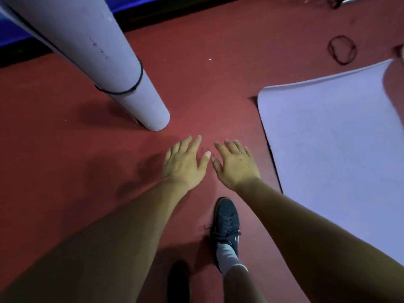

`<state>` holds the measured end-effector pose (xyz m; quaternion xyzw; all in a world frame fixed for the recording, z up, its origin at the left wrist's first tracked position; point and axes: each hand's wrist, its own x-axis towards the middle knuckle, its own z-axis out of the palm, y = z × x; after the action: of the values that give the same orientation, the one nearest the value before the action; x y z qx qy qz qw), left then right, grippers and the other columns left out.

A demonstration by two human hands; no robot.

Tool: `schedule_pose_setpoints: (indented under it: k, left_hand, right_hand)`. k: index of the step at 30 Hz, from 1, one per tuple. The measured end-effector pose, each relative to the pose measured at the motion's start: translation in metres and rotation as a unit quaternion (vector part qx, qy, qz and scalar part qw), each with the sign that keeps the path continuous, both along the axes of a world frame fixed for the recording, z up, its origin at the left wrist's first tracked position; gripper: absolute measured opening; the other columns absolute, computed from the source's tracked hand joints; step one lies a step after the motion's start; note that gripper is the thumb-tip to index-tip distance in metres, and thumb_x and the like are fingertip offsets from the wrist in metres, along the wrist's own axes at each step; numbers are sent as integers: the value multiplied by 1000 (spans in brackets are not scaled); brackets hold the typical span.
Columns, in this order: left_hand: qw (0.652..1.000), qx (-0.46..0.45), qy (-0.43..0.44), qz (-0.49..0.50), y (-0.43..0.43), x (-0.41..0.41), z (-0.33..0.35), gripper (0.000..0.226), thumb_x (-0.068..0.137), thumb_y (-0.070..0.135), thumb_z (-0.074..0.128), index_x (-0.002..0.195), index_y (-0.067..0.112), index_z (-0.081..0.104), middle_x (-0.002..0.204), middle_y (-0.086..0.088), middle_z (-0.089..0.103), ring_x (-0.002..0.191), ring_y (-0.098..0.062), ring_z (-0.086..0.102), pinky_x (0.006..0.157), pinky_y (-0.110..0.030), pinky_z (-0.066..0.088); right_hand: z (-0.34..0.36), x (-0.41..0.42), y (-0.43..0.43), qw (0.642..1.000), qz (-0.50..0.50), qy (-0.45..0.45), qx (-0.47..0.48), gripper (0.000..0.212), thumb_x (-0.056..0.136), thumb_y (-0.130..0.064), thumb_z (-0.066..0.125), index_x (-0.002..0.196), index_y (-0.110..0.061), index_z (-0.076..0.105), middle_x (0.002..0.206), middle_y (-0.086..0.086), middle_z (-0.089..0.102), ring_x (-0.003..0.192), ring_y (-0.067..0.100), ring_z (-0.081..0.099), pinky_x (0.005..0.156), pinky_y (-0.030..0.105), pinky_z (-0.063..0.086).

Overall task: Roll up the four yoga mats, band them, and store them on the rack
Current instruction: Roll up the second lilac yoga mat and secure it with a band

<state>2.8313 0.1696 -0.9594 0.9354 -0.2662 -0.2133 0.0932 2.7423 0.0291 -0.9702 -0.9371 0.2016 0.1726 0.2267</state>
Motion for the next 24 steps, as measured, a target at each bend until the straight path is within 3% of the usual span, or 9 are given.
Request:
schedule_pose_setpoints:
  k: [8, 15, 24]
  left_hand:
    - [998, -20, -20, -61, -14, -108, 65, 68, 101, 57, 31, 160, 24, 20, 166, -2, 21, 151, -22, 15, 125, -43, 4]
    - [995, 7, -33, -98, 7, -230, 106, 66, 101, 58, 28, 159, 26, 20, 166, 0, 21, 152, -20, 15, 125, -43, 4]
    - [997, 25, -15, -68, -32, -427, 96, 63, 102, 58, 25, 159, 33, 17, 166, -2, 19, 152, -22, 14, 125, -44, 4]
  right_hand:
    - [56, -122, -7, 996, -82, 3, -39, 63, 105, -56, 27, 162, -28, 20, 169, 6, 22, 157, 29, 12, 126, 49, 11]
    - [98, -242, 13, 993, -118, -27, -17, 64, 105, -57, 29, 161, -27, 22, 168, 8, 24, 156, 30, 14, 125, 50, 15]
    - [82, -441, -26, 994, -102, 21, -21, 65, 105, -56, 24, 163, -29, 12, 169, 8, 17, 156, 32, 7, 125, 52, 11]
